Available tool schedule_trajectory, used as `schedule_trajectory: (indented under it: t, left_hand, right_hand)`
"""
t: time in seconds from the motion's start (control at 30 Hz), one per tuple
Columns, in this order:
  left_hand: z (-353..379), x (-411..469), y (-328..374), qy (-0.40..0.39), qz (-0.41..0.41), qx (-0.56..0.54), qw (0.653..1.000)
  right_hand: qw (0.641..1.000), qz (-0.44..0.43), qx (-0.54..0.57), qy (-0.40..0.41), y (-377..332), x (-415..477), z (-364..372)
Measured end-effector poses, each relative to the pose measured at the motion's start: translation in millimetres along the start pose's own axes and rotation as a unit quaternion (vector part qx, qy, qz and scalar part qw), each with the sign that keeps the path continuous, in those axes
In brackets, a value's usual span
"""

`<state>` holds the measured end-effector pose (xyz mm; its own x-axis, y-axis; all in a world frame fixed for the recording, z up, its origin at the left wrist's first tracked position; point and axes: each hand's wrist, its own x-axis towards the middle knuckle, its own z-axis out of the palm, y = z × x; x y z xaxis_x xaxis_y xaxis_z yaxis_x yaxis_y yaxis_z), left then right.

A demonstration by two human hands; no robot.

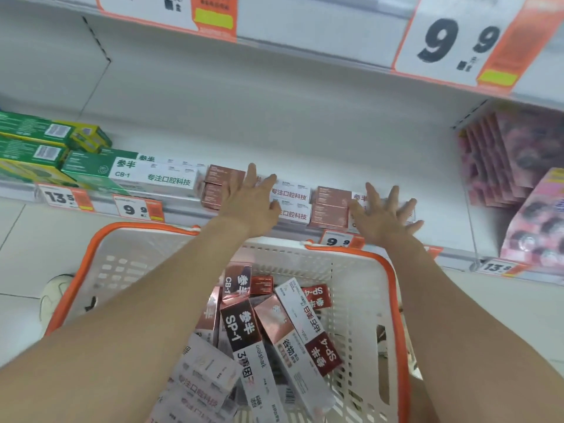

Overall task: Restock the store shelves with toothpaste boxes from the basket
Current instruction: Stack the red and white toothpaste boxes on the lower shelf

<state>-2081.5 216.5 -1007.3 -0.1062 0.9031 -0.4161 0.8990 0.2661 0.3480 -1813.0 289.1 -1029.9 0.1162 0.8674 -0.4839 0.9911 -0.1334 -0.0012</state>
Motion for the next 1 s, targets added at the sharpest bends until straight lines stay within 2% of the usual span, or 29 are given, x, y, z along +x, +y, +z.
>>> schedule_trajectory:
  t: [0.07,0.2,0.33,0.63,0.7,0.77,0.83,0.9,0.93,1.0]
  left_hand:
    - [4.6,10.5,3.4,-0.008,-0.014,0.009,1.000]
    - [15.0,18.9,15.2,0.026,0.002,0.094,0.995]
    - [20.7,20.9,16.4,0.036,-0.004,0.115,0.993]
    - [21.6,13.5,22.2,0.035,-0.099,-0.001,0.995]
    - [19.4,10.6,18.6,0.039,-0.087,-0.010,0.995]
    - [13.3,0.4,14.4,0.052,-0.044,-0.057,0.996]
    - [7.4,-25.6,13.9,0.131,0.010,-0.071,0.989]
    - [3.0,-61.5,13.0,0.252,0.050,0.019,0.966]
    - [3.6,-81.6,9.7,0.300,0.063,0.057,0.950]
    - [13.9,-119.4,-4.9,0.350,0.089,0.069,0.930]
  right_hand:
    - [1.000,-0.024,0.009,-0.004,3.2,0.8,5.3]
    - [0.999,-0.041,0.000,-0.007,0.8,2.5,7.6]
    - [0.999,-0.050,-0.005,-0.012,-2.0,1.5,7.8]
    - [0.997,-0.073,-0.020,0.002,-7.8,-4.7,9.4]
    - [0.995,-0.090,-0.036,-0.002,-14.1,-7.6,2.4]
    - [0.989,-0.134,-0.046,0.030,-25.3,-21.6,-10.3]
    - [0.972,-0.205,-0.047,0.101,-43.8,-47.6,-21.3]
    - [0.941,-0.290,-0.038,0.169,-66.5,-86.0,-26.1]
    - [0.927,-0.329,-0.022,0.181,-76.7,-108.0,-23.5]
    - [0.908,-0.384,0.015,0.165,-92.9,-149.9,-10.6]
